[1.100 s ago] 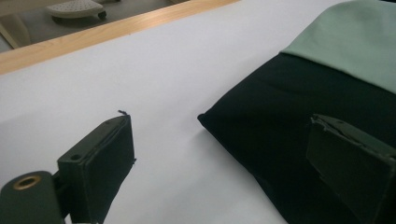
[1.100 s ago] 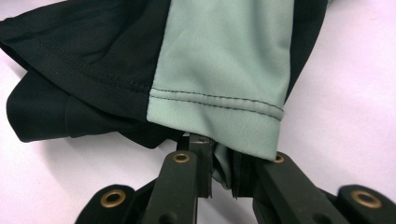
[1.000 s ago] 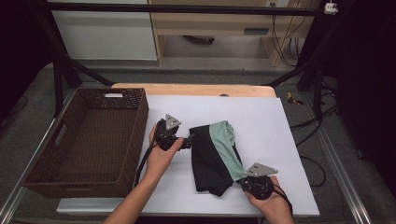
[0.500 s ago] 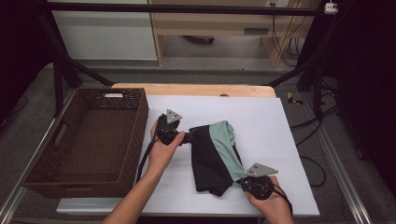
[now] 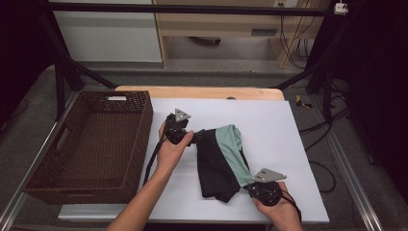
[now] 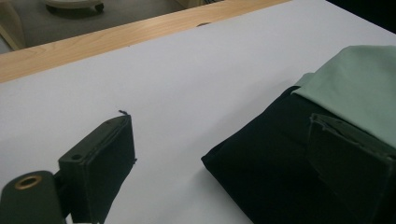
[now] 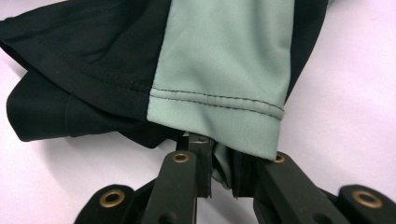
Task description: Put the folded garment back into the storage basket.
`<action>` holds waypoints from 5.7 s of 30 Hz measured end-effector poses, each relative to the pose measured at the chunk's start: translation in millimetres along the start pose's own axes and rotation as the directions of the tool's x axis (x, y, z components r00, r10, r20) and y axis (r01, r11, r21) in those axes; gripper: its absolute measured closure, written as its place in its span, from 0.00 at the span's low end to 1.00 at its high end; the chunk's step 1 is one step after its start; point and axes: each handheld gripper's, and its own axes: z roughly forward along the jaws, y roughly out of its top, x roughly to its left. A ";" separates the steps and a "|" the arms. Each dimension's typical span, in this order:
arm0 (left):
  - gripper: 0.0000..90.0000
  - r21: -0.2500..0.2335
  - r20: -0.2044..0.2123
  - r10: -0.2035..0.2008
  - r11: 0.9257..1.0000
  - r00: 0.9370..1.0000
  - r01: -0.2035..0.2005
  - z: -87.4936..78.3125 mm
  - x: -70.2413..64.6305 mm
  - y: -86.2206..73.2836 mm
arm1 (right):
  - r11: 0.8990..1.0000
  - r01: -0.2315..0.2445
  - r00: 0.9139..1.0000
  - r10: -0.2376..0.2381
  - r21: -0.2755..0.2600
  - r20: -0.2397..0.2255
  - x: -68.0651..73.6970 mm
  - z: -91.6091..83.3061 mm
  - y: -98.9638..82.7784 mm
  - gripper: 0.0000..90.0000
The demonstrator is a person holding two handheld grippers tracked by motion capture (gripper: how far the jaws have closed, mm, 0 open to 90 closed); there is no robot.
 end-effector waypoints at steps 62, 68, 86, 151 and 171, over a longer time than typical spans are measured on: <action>0.29 0.171 0.075 0.062 0.982 0.995 -0.074 42.4 -0.6 -28.3 | 1.000 0.014 1.000 -0.014 0.001 0.010 1.4 1.0 0.7 0.91; 0.36 0.169 0.085 0.069 0.982 0.994 -0.083 45.1 -2.7 -31.9 | 1.000 0.012 1.000 -0.012 -0.001 0.009 1.2 1.2 0.7 0.91; 0.85 0.106 0.136 0.062 0.991 0.989 -0.077 45.2 -11.7 -37.1 | 1.000 0.029 1.000 -0.029 -0.012 -0.003 4.2 -0.5 5.3 0.92; 0.90 0.068 -0.067 0.093 0.994 0.993 -0.089 -74.8 6.7 109.9 | 0.969 0.008 0.980 -0.057 -0.248 -0.191 25.4 -47.1 135.5 0.93; 0.90 0.070 -0.127 0.076 0.995 0.989 -0.067 -110.6 36.4 119.0 | 0.963 0.025 0.969 -0.089 -0.267 -0.232 38.6 -30.6 167.0 0.93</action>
